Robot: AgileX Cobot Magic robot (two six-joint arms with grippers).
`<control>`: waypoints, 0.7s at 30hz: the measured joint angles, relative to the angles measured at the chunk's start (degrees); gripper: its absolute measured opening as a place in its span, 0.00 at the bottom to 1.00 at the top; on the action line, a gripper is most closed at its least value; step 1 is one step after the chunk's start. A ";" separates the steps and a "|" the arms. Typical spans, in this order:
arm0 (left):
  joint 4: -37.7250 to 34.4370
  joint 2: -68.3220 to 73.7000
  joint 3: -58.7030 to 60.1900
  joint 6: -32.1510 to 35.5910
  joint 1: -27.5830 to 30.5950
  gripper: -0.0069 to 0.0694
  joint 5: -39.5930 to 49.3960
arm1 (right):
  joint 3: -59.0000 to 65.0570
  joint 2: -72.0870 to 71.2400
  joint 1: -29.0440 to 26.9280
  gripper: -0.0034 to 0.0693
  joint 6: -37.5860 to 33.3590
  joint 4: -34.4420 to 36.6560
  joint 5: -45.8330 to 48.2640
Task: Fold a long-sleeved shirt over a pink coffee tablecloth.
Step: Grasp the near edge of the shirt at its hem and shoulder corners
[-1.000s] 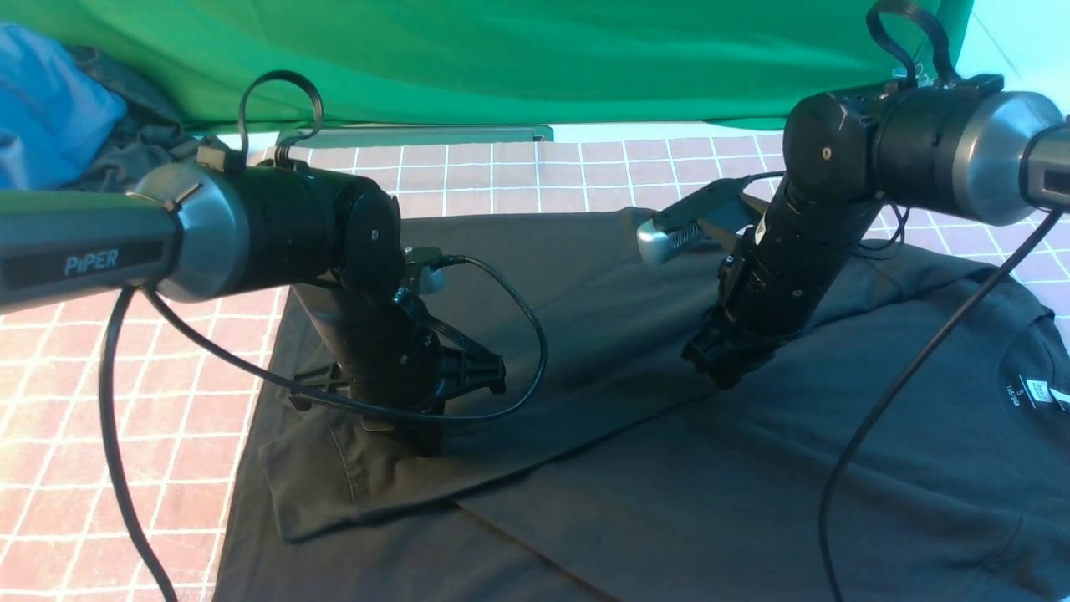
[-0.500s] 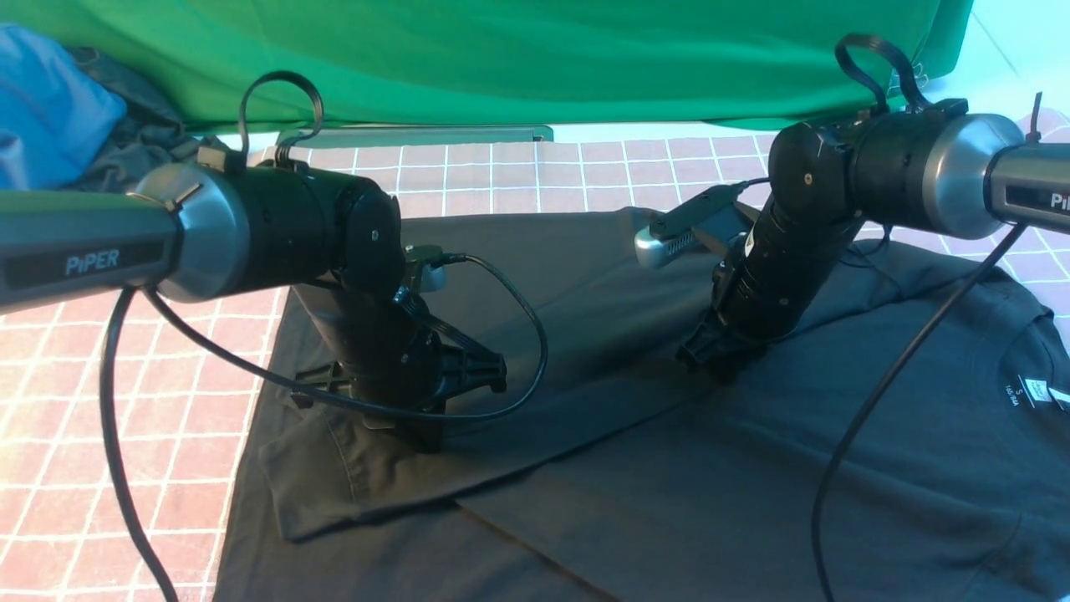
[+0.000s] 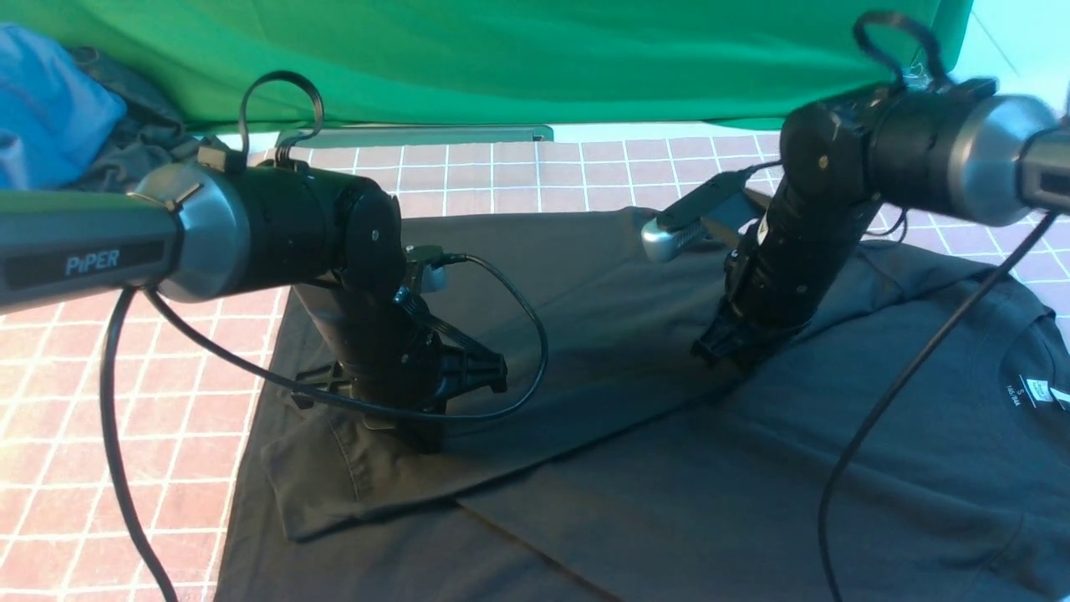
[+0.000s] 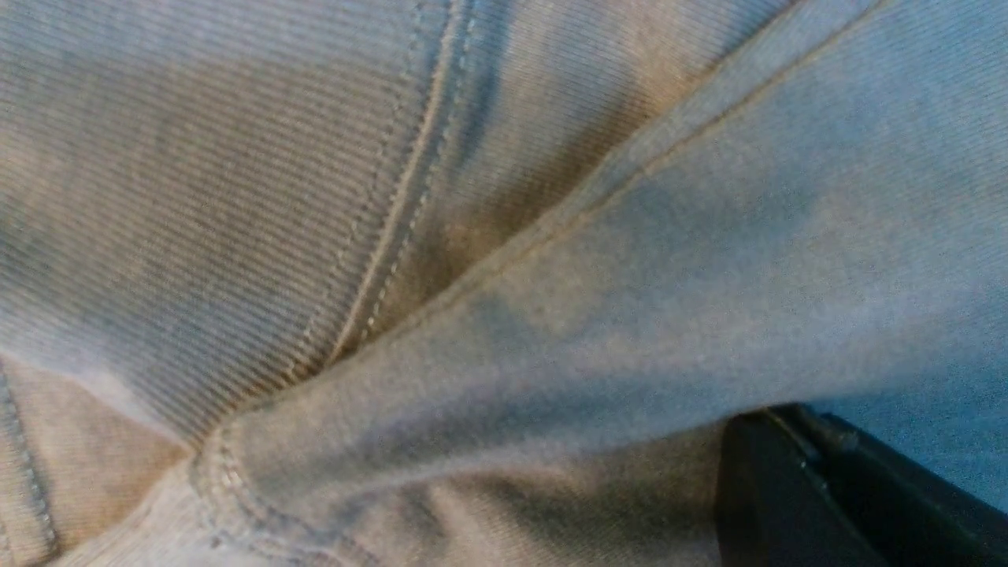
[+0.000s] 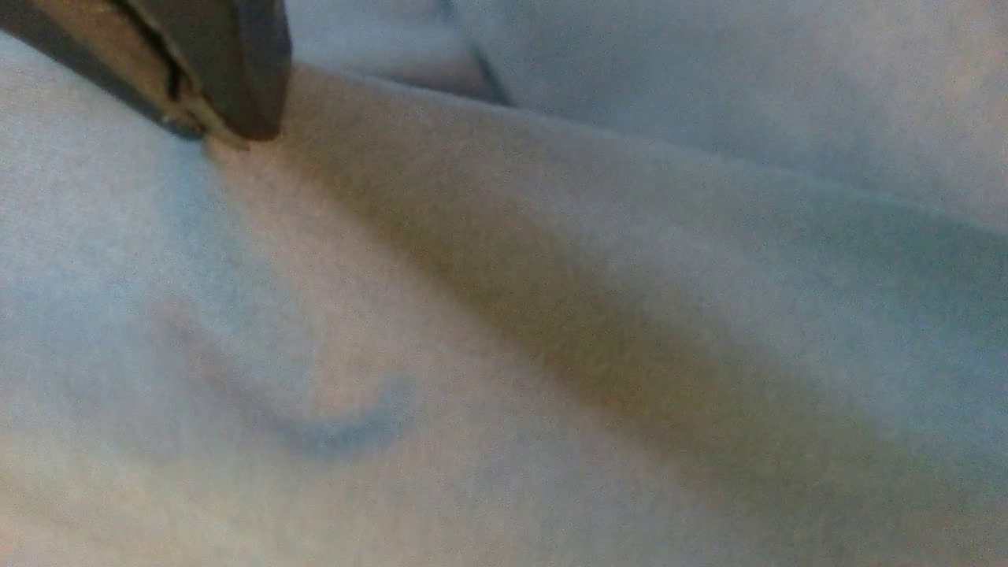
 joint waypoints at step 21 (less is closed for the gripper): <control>2.21 -7.13 0.00 -0.66 0.00 0.11 1.47 | 0.00 -1.65 0.00 0.55 3.62 -4.50 9.40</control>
